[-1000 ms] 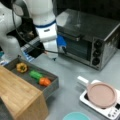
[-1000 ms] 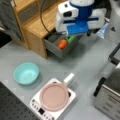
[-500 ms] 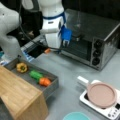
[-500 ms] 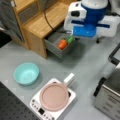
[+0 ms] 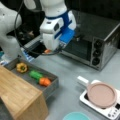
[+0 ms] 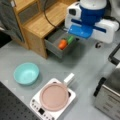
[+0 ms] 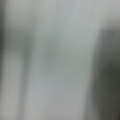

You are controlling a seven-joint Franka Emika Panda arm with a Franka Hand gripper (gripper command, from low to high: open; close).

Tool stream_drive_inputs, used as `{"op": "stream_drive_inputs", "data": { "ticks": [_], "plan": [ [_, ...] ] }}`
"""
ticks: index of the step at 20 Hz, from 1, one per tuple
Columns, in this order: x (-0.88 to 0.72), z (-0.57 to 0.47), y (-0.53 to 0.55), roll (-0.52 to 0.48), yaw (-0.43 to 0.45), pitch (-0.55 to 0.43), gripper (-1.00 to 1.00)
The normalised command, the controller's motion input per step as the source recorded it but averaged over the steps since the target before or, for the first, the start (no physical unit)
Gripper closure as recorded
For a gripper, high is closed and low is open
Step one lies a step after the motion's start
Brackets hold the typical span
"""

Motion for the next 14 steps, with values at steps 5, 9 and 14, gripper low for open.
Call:
{"op": "stream_drive_inputs", "data": {
  "ticks": [5, 9, 14],
  "plan": [
    [0.37, 0.02, 0.11, 0.182, -0.257, 0.026, -1.0],
    [0.28, 0.12, 0.0, 0.065, -0.096, 0.112, -1.0],
    [0.29, 0.19, -0.11, -0.033, 0.02, 0.188, -1.0]
  ]
}}
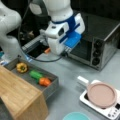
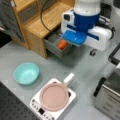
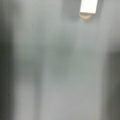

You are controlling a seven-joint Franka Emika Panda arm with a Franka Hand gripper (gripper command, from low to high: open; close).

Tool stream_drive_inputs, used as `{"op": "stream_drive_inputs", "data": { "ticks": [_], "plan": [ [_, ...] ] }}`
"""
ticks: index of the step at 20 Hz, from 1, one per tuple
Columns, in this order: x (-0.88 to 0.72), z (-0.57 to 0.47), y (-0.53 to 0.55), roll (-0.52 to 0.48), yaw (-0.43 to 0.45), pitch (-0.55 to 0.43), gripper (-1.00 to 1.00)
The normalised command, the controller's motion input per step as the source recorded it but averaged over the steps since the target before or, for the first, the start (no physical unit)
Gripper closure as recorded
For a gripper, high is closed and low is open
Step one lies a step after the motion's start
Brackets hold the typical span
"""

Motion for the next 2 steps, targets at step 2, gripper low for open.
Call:
{"op": "stream_drive_inputs", "data": {
  "ticks": [2],
  "plan": [
    [0.29, 0.19, -0.13, -0.078, 0.082, 0.233, -1.0]
  ]
}}
